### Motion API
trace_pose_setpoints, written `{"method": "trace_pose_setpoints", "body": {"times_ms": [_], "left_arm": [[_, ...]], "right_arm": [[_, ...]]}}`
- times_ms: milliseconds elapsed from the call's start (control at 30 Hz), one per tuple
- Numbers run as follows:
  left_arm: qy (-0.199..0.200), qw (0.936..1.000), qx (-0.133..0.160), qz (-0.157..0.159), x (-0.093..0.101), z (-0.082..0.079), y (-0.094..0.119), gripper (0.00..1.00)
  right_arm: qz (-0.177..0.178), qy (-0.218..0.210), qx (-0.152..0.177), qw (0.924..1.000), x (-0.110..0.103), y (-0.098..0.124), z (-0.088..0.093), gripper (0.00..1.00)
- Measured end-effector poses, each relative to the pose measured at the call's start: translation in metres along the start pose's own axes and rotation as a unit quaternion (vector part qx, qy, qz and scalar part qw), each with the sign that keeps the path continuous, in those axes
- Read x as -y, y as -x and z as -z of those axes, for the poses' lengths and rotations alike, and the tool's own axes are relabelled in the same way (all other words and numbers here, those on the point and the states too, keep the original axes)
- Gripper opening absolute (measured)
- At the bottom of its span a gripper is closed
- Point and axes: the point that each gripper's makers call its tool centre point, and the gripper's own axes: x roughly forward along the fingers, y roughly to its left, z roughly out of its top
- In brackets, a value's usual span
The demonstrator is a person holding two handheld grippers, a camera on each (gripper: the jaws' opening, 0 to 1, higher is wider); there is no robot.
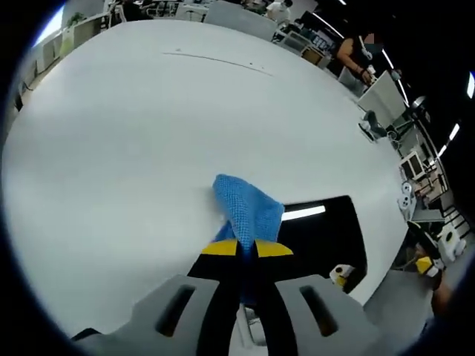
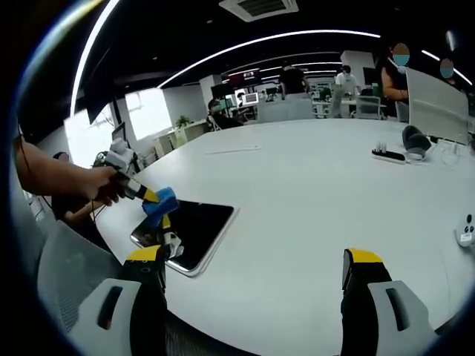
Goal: Wipe the mirror surface with the cleaning cloth until all visible marks leave the cleaned area.
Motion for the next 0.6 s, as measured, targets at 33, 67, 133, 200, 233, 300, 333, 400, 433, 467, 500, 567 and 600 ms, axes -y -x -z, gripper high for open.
{"method": "trace_pose_setpoints", "body": {"times_ms": [33,67,133,200,233,300,333,400,433,467,500,567,600], "left_arm": [[-0.003,1.0000,-0.002,0.000,-0.0004,0.0005,-0.0007,0.04],[-0.004,1.0000,-0.004,0.000,0.0002,0.0014,-0.0012,0.04],[0.007,1.0000,-0.002,0.000,-0.0001,0.0006,-0.0003,0.04],[0.017,0.9998,-0.003,0.002,-0.0009,0.0005,-0.0018,0.04],[0.019,0.9998,-0.002,0.001,-0.0012,0.0004,-0.0020,0.04],[0.024,0.9997,-0.001,0.002,-0.0006,0.0010,-0.0019,0.04],[0.027,0.9996,0.000,0.002,-0.0004,0.0014,-0.0023,0.04],[0.029,0.9996,0.001,0.002,-0.0002,0.0018,-0.0026,0.04],[0.030,0.9996,0.001,0.001,0.0000,0.0021,-0.0027,0.04],[0.031,0.9995,0.002,-0.002,-0.0001,0.0020,-0.0028,0.04],[0.033,0.9994,0.002,-0.004,0.0001,0.0023,-0.0027,0.04],[0.020,0.9998,0.005,-0.008,0.0009,0.0023,-0.0029,0.04],[0.021,0.9997,0.006,-0.009,0.0013,0.0025,-0.0035,0.04]], "right_arm": [[0.001,0.000,0.001,1.0000,0.0004,0.0001,-0.0003,0.99],[0.002,-0.001,0.002,1.0000,0.0007,0.0002,-0.0004,0.99],[0.003,-0.001,0.003,1.0000,0.0009,0.0005,-0.0014,0.99],[0.004,-0.001,0.003,1.0000,0.0014,0.0002,-0.0011,0.98],[0.004,-0.001,0.003,1.0000,0.0016,0.0000,-0.0011,0.99],[0.003,-0.001,0.003,1.0000,0.0016,-0.0005,-0.0008,0.99],[0.002,0.000,0.003,1.0000,0.0013,-0.0007,-0.0008,0.98],[0.002,0.001,0.004,1.0000,0.0006,-0.0004,-0.0012,0.99],[0.002,0.000,0.004,1.0000,0.0005,-0.0003,-0.0014,0.99],[0.002,0.000,0.005,1.0000,0.0007,-0.0003,-0.0015,0.98],[0.003,0.000,0.005,1.0000,0.0006,-0.0002,-0.0014,0.99],[0.003,0.000,0.005,1.0000,0.0007,-0.0001,-0.0013,0.99],[0.003,0.000,0.005,1.0000,0.0008,-0.0001,-0.0013,0.99]]}}
